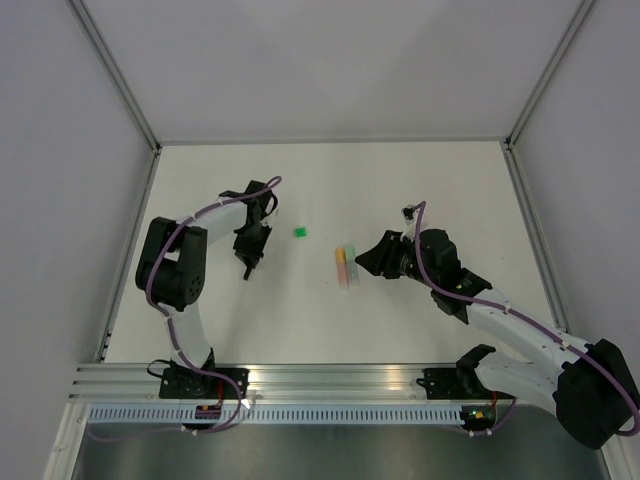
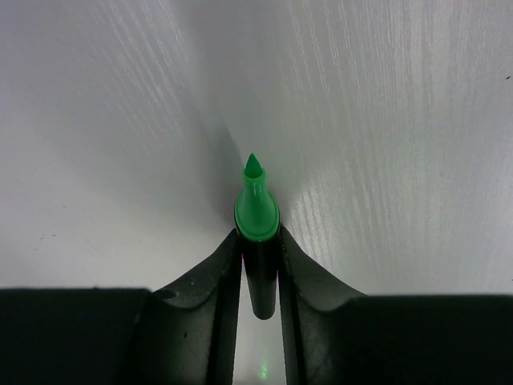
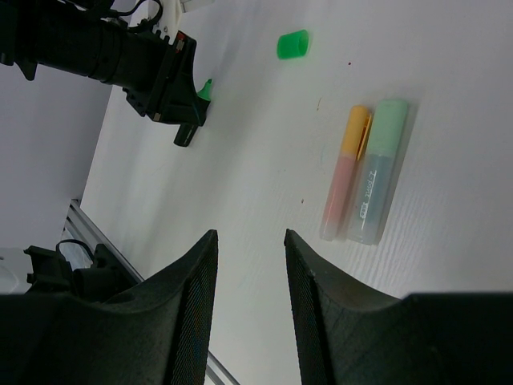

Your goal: Insert the pens into the pen caps

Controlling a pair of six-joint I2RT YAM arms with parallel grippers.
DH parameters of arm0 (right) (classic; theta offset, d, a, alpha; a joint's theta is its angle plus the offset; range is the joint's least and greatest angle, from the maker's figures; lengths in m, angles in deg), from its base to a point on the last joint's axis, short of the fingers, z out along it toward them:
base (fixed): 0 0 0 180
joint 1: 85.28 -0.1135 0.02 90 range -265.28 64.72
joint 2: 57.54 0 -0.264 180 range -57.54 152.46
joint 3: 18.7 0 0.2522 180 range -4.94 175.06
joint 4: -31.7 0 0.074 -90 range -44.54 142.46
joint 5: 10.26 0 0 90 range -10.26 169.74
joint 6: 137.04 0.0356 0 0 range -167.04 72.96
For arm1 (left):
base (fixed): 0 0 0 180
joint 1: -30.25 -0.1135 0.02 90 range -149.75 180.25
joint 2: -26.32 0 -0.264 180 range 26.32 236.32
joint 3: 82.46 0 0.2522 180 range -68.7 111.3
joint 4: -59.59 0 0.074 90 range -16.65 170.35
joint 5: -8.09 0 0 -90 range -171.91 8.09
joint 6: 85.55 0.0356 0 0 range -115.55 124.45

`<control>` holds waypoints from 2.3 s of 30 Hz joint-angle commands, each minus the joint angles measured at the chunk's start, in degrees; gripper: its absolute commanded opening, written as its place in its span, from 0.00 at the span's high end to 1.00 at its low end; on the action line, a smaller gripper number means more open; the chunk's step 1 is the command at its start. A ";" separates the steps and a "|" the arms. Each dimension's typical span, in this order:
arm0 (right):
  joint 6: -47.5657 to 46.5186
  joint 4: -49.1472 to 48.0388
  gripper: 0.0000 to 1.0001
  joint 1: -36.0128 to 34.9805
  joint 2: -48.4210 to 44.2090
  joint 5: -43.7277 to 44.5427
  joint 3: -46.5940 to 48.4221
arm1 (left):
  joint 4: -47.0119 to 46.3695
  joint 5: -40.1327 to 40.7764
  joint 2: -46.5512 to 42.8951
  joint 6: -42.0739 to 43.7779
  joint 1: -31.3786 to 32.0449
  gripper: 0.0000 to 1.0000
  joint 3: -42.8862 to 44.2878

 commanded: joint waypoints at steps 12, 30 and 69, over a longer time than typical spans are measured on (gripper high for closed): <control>0.27 -1.80 0.55 -0.06 -0.03 -0.60 -0.13 | -0.89 0.73 1.58 -3.20 0.06 0.68 -4.49; -0.70 -2.42 0.55 -0.06 0.24 -1.57 -0.04 | -5.89 -3.20 -4.91 -4.07 0.06 0.98 -7.47; -65.47 28.51 0.33 -12.36 61.31 15.31 59.54 | -45.02 5.66 -91.23 -23.24 11.22 0.98 -50.90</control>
